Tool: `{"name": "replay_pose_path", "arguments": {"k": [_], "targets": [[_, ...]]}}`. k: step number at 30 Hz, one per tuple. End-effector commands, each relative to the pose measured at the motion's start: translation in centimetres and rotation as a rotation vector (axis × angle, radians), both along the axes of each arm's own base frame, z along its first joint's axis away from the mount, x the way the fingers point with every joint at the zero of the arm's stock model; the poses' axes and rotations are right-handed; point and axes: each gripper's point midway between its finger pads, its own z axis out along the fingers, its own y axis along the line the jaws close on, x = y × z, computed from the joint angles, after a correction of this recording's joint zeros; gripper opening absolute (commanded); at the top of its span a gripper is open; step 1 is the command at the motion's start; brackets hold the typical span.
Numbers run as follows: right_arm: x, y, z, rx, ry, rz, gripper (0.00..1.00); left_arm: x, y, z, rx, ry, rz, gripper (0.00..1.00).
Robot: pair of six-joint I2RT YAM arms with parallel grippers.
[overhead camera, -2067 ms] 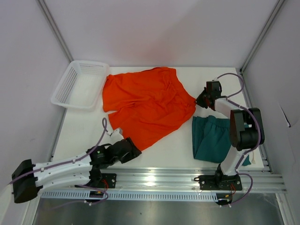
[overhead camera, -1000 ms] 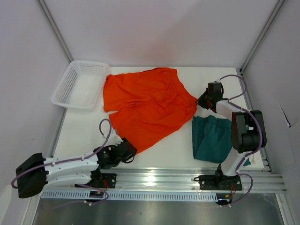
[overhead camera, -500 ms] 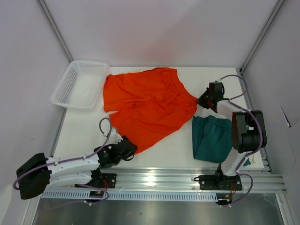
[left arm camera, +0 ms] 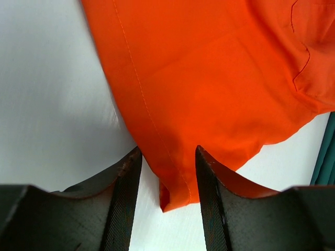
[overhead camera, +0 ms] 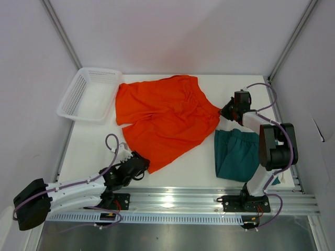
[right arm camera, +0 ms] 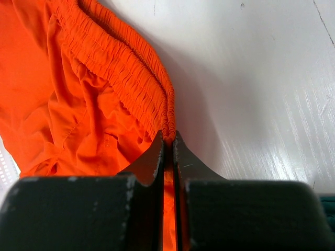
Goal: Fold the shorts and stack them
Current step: Flatten the shorts out
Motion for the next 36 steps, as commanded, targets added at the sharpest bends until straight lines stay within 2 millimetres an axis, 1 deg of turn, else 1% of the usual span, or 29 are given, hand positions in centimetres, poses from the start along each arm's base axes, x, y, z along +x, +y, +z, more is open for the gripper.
{"name": "replay_pose_path", "arguments": {"k": [1,2,4,7,10,11,13,16,17,18,21,28,30,31,32,33,35,36], "targets": [[1.1,0.1,2.5,0.022,-0.081,0.002,0.0,-0.3,2.1,-2.4,0.109,0.004,-0.021,0.5],[1.2,0.1,2.5,0.024,-0.081,0.002,0.0,0.0,1.5,-2.2,0.072,-0.014,-0.025,0.5],[1.2,0.0,2.5,0.025,-0.081,0.0,0.0,-0.4,1.7,-3.1,0.056,-0.007,-0.038,0.49],[1.1,0.2,2.7,0.029,-0.083,0.004,0.0,-0.3,0.9,-3.1,0.012,-0.026,-0.059,0.47],[1.2,0.2,2.6,0.034,-0.083,0.002,0.0,-0.1,0.7,-3.0,0.008,-0.034,-0.07,0.41],[1.1,0.2,2.6,0.036,-0.081,0.002,0.0,-0.2,0.4,-2.9,0.002,-0.03,-0.081,0.36],[1.1,0.2,2.6,0.041,-0.08,0.001,0.0,-0.2,0.0,-3.1,-0.007,-0.026,-0.096,0.35],[1.1,0.1,2.4,0.045,-0.076,0.002,0.0,-0.8,-0.6,-3.6,-0.011,0.01,-0.13,0.34],[1.1,0.2,2.4,0.048,-0.074,0.004,0.0,-1.2,-0.4,-4.2,0.007,0.036,-0.137,0.33],[1.1,0.2,2.3,0.049,-0.073,0.003,0.0,-1.2,-0.8,-4.0,0.003,0.046,-0.145,0.33],[1.1,0.1,2.2,0.048,-0.068,0.002,0.0,-2.0,-0.9,-4.7,0.009,0.088,-0.172,0.31],[1.0,0.0,2.0,0.051,-0.063,-0.002,0.0,-3.1,-1.8,-4.6,-0.013,0.111,-0.223,0.31],[1.0,0.0,2.1,0.051,-0.065,-0.004,0.0,-3.1,-2.1,-4.4,-0.018,0.105,-0.231,0.29],[1.0,0.0,2.0,0.052,-0.063,-0.003,0.0,-3.1,-2.2,-4.4,-0.02,0.104,-0.238,0.26],[1.1,0.1,2.0,0.055,-0.062,-0.004,0.0,-3.2,-2.3,-4.3,-0.018,0.105,-0.245,0.25],[1.1,0.0,2.0,0.055,-0.061,-0.005,0.0,-2.9,-2.7,-3.9,-0.016,0.097,-0.257,0.25],[1.1,-0.1,1.9,0.053,-0.055,-0.01,0.0,-3.4,-2.5,-4.3,0.017,0.122,-0.275,0.25],[1.1,-0.1,1.8,0.05,-0.047,-0.013,0.0,-3.2,-3.0,-3.8,0.016,0.119,-0.282,0.24]]}}
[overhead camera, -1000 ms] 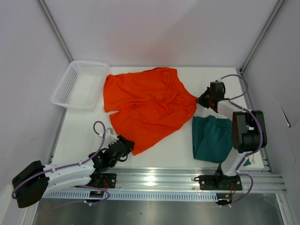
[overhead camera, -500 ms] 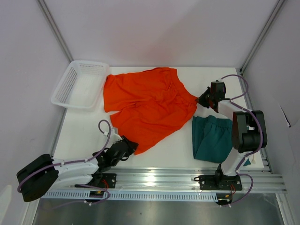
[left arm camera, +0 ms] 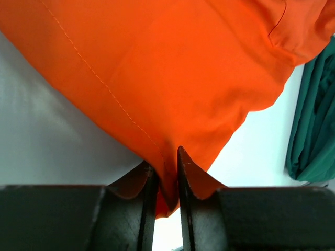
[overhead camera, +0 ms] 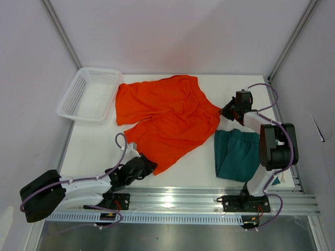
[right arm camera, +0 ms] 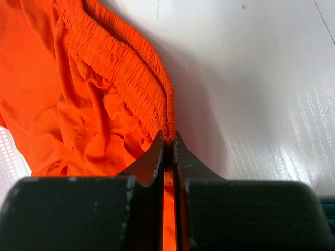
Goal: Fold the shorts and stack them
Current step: Flatten the shorts out, then fold the shorts
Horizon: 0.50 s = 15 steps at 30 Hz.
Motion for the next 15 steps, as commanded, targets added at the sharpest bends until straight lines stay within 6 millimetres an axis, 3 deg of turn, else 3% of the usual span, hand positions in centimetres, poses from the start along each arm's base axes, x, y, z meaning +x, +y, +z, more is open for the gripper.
{"name": "replay_pose_path", "arguments": {"k": [1,7,15], "targets": [[1.0,-0.1,1.4,0.013,-0.037,-0.015,0.0,-2.8,1.7,-3.2,0.177,0.113,-0.102,0.23],[0.3,-0.9,1.4,-0.026,0.041,-0.039,0.0,-4.3,0.1,-2.7,0.122,0.137,-0.187,0.0],[-1.5,-3.5,1.3,-0.118,0.183,-0.098,0.0,-7.7,-1.1,-1.4,0.094,0.22,-0.284,0.0]]}}
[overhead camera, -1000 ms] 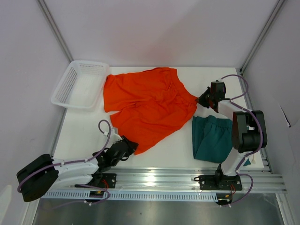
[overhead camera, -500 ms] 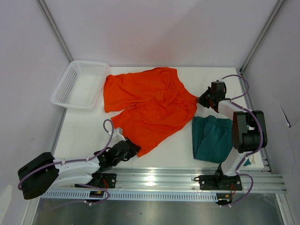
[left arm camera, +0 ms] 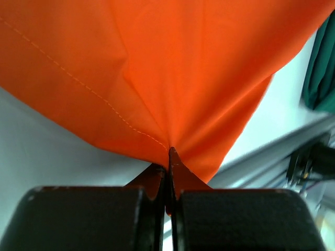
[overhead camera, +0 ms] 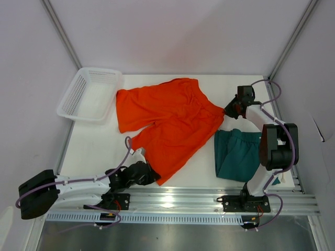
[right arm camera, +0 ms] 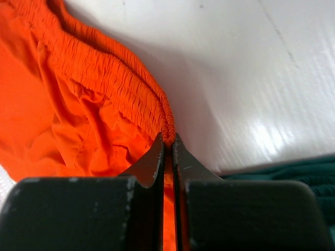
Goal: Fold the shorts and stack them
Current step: Fold the shorts
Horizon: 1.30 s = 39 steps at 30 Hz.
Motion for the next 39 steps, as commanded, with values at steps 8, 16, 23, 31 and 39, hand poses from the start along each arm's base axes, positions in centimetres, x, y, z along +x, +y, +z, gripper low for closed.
{"name": "replay_pose_path", "arguments": {"k": [8,16,23,31,39], "targets": [[-1.5,-2.3,2.0,-0.081,0.131,-0.038,0.0,-3.8,0.1,5.7,-0.006,0.134,-0.085,0.0],[-4.4,-4.2,4.2,-0.158,0.144,-0.089,0.0,-4.6,-0.3,10.0,-0.127,0.159,-0.084,0.0],[-4.8,-4.2,7.5,-0.135,0.123,-0.112,0.0,-3.1,-0.4,15.1,-0.156,0.101,-0.024,0.0],[-3.4,-3.3,10.9,-0.051,0.047,-0.103,0.0,0.0,2.3,19.9,-0.156,0.012,0.092,0.0],[0.0,-0.9,13.0,0.086,-0.02,-0.064,0.0,6.9,7.5,22.3,-0.108,-0.069,0.264,0.0]]}}
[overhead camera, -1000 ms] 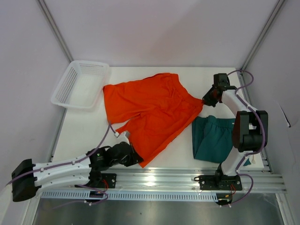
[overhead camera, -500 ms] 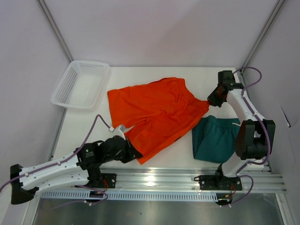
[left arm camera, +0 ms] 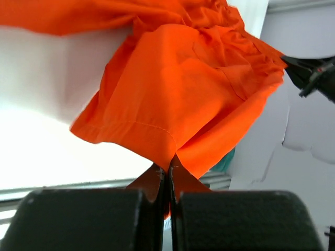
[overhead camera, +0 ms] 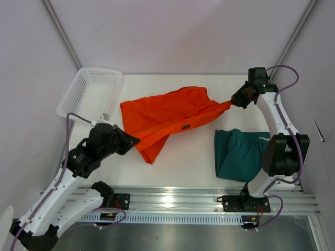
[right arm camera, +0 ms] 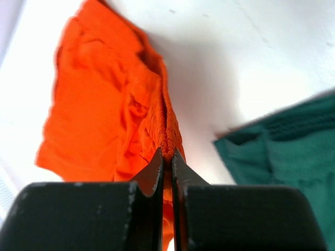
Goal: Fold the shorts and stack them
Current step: Fold the shorts
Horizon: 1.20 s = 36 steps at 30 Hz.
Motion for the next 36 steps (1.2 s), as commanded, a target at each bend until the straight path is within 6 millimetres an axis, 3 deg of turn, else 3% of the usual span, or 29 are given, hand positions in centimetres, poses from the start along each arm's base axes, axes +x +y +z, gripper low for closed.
{"name": "replay_pose_path", "arguments": {"k": [1,5,8,12,18,19,22,26,27,29,30,32,33,35,36], "targets": [[3.2,1.0,3.3,0.087,-0.112,-0.013,0.0,1.2,0.7,1.2,0.042,-0.018,-0.083,0.0],[5.1,1.9,2.8,0.15,-0.098,-0.014,0.0,4.0,2.0,1.5,0.043,-0.003,-0.062,0.0],[6.7,2.2,3.6,0.181,-0.128,-0.027,0.0,6.4,4.1,2.0,0.058,-0.006,-0.007,0.0],[9.1,2.8,3.3,0.225,-0.147,-0.031,0.0,9.0,6.3,2.4,0.077,-0.003,0.036,0.0],[10.3,2.8,4.3,0.212,-0.181,-0.005,0.0,10.3,7.7,3.3,0.065,-0.029,0.065,0.0],[10.4,1.4,4.2,0.209,-0.182,-0.035,0.0,10.2,7.7,3.4,0.063,-0.037,0.065,0.0],[9.6,0.9,4.1,0.205,-0.169,-0.03,0.0,9.4,7.2,3.5,0.045,-0.044,0.043,0.0],[7.1,0.6,4.3,0.169,-0.126,-0.02,0.0,7.4,6.7,2.8,0.026,-0.034,0.016,0.0],[6.2,0.6,3.6,0.164,-0.102,-0.021,0.0,6.8,6.7,2.1,0.027,-0.022,0.018,0.0],[4.6,0.3,4.7,0.15,-0.126,-0.02,0.0,5.5,6.7,2.5,0.024,-0.038,0.016,0.0],[3.5,0.2,3.5,0.149,-0.093,-0.022,0.0,5.0,6.6,2.2,0.022,-0.033,0.014,0.0],[1.6,-0.2,4.5,0.14,-0.108,-0.025,0.0,3.6,6.3,2.6,0.013,-0.045,0.003,0.0],[0.3,-0.5,3.5,0.139,-0.079,-0.033,0.0,3.1,6.1,2.3,0.01,-0.036,-0.003,0.0],[-1.6,-1.0,4.2,0.119,-0.088,-0.042,0.0,1.8,5.6,2.5,-0.002,-0.042,-0.018,0.0],[-2.7,-1.3,3.5,0.108,-0.064,-0.05,0.0,1.4,5.4,2.2,-0.005,-0.035,-0.024,0.0]]}}
